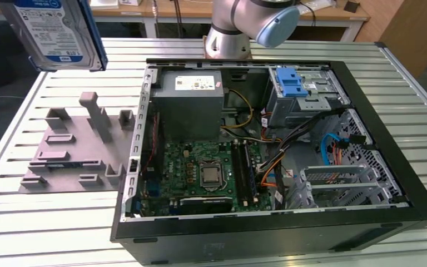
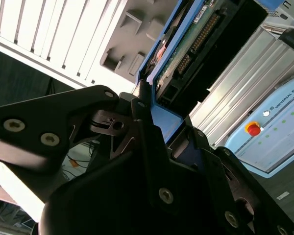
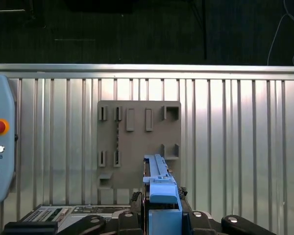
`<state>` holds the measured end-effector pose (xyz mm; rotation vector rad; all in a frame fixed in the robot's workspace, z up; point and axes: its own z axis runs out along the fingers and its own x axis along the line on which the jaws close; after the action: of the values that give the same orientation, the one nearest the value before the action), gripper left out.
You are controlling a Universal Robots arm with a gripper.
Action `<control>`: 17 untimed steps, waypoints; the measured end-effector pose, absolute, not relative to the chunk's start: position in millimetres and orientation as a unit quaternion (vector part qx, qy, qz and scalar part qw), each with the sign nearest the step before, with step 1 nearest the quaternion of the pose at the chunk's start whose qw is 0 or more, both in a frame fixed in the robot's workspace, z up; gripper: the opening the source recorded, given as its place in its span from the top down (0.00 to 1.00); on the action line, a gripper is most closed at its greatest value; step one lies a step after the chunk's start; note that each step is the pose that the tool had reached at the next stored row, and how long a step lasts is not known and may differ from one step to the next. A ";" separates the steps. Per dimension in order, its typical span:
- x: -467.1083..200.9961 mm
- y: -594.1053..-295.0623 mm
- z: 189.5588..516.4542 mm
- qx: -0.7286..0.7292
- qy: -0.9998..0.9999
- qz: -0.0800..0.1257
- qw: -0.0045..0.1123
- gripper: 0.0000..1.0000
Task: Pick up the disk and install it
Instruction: 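Pick up the disk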
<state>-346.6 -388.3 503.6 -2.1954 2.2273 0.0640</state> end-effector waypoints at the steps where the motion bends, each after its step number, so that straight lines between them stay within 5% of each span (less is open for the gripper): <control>1: -343.6 -388.7 503.6 -0.702 0.712 0.020 0.007 0.64; 17: -296.0 -393.8 503.6 -0.702 0.712 0.021 0.007 0.64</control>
<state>-296.0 -393.8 503.6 -2.1956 2.2276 0.0646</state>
